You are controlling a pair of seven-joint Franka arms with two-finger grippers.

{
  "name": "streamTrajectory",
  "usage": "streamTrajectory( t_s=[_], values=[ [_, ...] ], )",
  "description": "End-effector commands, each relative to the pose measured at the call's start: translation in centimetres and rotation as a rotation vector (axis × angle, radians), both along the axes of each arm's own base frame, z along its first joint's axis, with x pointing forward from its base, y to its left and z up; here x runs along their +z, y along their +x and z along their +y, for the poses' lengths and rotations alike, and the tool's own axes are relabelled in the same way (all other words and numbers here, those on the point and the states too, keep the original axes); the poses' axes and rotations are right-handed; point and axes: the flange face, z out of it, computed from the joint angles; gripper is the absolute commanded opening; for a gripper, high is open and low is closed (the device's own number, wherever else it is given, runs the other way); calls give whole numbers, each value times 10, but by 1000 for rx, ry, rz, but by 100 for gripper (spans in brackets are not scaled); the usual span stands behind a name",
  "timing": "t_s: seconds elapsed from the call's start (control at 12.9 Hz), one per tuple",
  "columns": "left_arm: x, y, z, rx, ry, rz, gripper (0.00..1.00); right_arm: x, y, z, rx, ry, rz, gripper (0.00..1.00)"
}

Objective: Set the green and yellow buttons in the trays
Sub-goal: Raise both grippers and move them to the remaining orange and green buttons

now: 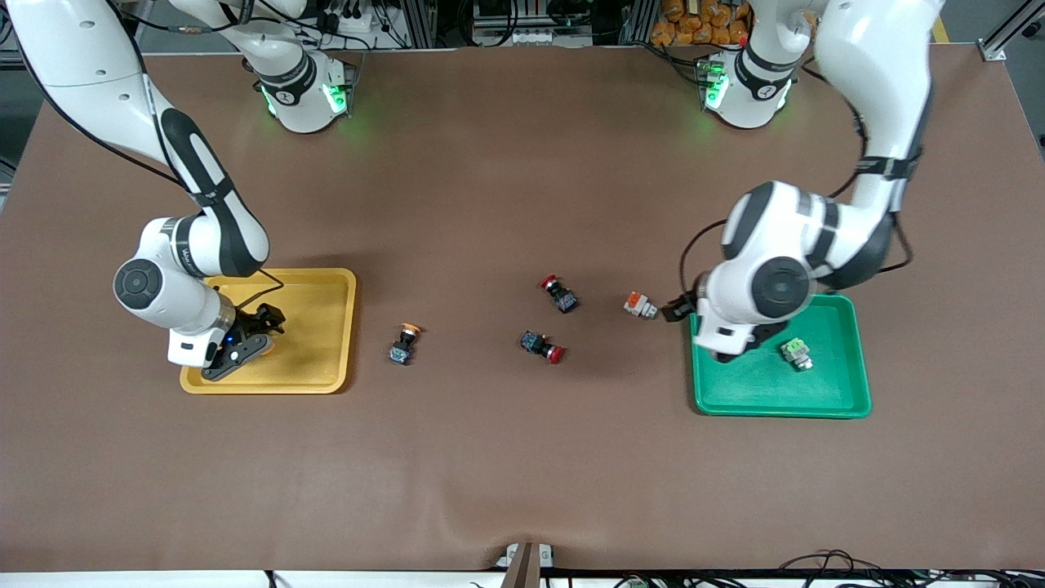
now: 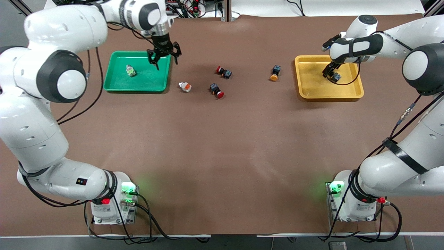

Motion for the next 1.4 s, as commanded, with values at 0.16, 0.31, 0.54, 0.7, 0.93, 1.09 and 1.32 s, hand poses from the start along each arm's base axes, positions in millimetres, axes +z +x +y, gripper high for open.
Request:
streamTrajectory(
  t_s=[0.16,0.31,0.54,0.7,0.93,1.09,1.32],
  values=[
    [-54,-5,-20,111,24,18,100,68,3,8,-22,-12,94,100],
    [-83,-1,-23,188,32,1,100,92,16,30,-59,-26,122,100],
    [-106,-3,-35,259,41,-23,100,98,17,76,-158,-45,120,100],
    [-119,-11,-42,261,53,-7,100,94,14,120,-244,-26,96,100],
    [-131,-23,-51,253,70,13,100,80,3,184,-371,0,89,100],
    [-136,-28,-56,249,77,19,100,76,-6,219,-445,6,84,100],
    [-136,-25,-52,255,80,18,13,61,-10,242,-543,16,61,100]
  ],
)
